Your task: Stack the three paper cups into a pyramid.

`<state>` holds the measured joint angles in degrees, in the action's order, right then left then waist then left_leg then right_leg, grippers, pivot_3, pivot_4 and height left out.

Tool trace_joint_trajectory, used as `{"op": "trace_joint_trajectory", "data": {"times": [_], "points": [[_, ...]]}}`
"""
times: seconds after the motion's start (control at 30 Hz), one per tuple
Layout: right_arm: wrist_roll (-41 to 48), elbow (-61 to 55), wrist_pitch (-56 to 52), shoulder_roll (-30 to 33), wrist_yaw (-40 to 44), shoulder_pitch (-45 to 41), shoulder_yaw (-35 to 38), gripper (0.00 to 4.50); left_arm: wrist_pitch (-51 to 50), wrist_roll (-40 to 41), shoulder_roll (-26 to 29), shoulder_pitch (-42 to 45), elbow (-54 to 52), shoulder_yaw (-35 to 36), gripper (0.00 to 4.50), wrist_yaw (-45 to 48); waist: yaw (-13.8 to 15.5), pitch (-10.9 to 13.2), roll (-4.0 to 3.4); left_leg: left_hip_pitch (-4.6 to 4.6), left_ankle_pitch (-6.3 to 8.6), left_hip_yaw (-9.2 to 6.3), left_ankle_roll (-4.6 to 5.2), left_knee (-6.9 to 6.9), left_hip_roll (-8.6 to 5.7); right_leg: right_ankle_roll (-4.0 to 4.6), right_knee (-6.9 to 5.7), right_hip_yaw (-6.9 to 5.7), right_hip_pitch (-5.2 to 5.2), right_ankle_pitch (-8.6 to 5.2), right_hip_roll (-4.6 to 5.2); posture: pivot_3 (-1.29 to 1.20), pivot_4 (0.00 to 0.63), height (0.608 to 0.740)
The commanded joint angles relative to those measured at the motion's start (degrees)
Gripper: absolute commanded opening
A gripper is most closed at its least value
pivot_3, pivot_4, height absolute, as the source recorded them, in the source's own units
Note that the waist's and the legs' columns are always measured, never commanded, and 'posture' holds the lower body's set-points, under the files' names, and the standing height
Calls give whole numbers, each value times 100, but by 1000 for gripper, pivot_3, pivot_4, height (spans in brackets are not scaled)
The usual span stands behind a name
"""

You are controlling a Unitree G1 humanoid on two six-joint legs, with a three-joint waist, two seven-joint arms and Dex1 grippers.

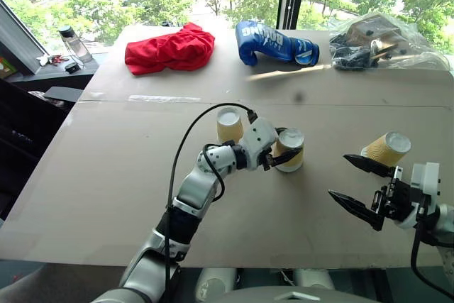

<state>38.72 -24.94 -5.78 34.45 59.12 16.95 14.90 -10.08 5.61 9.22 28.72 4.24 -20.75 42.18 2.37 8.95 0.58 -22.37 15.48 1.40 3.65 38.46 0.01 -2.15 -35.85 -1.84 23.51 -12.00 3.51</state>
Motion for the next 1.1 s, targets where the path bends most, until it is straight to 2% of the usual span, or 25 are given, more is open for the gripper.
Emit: {"op": "trace_joint_trajectory", "data": {"times": [0.03, 0.17, 0.43, 0.5, 0.6, 0.73, 0.9, 1.0, 1.1], "points": [[-30, -66, 174, -29, -126, 27, 311, 4500, 115, -251, -243, 331, 295, -165, 2395, -133, -6, 0, 0, 0, 0, 1, 0, 0, 0, 0, 0, -2, 0, 0, -1, 0, 150, 740], [-148, -14, 225, -32, -266, 136, 477, 4500, 342, -450, -388, 588, 626, -236, 2395, -200, -23, 0, -1, 1, 0, 1, 0, -1, 2, 0, 0, 0, 2, 0, -11, 0, 150, 740], [-18, -4, 227, 9, -123, 264, 695, 4500, 500, -299, -513, 615, 697, -151, 2395, 3, -16, -1, -3, 1, 0, -1, 0, 0, 6, 0, -2, 11, 2, 0, -13, 0, 150, 740], [-25, -6, 228, -1, -112, 283, 716, 4500, 530, -199, -566, 589, 666, -88, 3405, 48, -16, -2, -3, 0, 0, -1, 0, 0, 6, 0, -1, 11, 2, 0, -13, 0, 150, 740], [-28, -32, 218, -29, -107, 309, 722, 4500, 473, -7, -612, 565, 549, 4, 4463, 162, -18, -2, -3, 0, 0, -2, 0, 0, 6, 1, -1, 11, 2, 0, -13, 0, 150, 740], [-24, -78, 208, -44, -118, 333, 715, 4500, 354, 135, -483, 533, 95, 109, 4463, 248, -19, -2, -3, 1, 0, -2, 0, 0, 6, 1, -1, 12, 2, 0, -13, 0, 150, 740], [69, -129, 120, 57, -92, 324, 805, 4500, -130, 1282, -53, 279, -1577, 679, 4463, 735, -35, -1, -6, -2, 0, -2, 0, -1, 12, 2, -2, 15, 6, 0, -12, 0, 150, 740], [102, -88, 96, 124, -40, 301, 820, 4500, -547, 1725, 214, 126, -2253, 1080, 4463, 563, -25, -5, -13, 1, 0, -3, -1, -1, 13, 3, -3, 15, 4, -1, 9, 0, 150, 740], [134, -26, 47, 190, -22, 201, 790, 4500, -1106, 2155, 681, -486, -3188, 1539, 4463, 309, -46, -7, -15, 11, 0, 1, 0, -1, 13, 5, -3, 17, -2, -2, 0, 0, 150, 740]]}}
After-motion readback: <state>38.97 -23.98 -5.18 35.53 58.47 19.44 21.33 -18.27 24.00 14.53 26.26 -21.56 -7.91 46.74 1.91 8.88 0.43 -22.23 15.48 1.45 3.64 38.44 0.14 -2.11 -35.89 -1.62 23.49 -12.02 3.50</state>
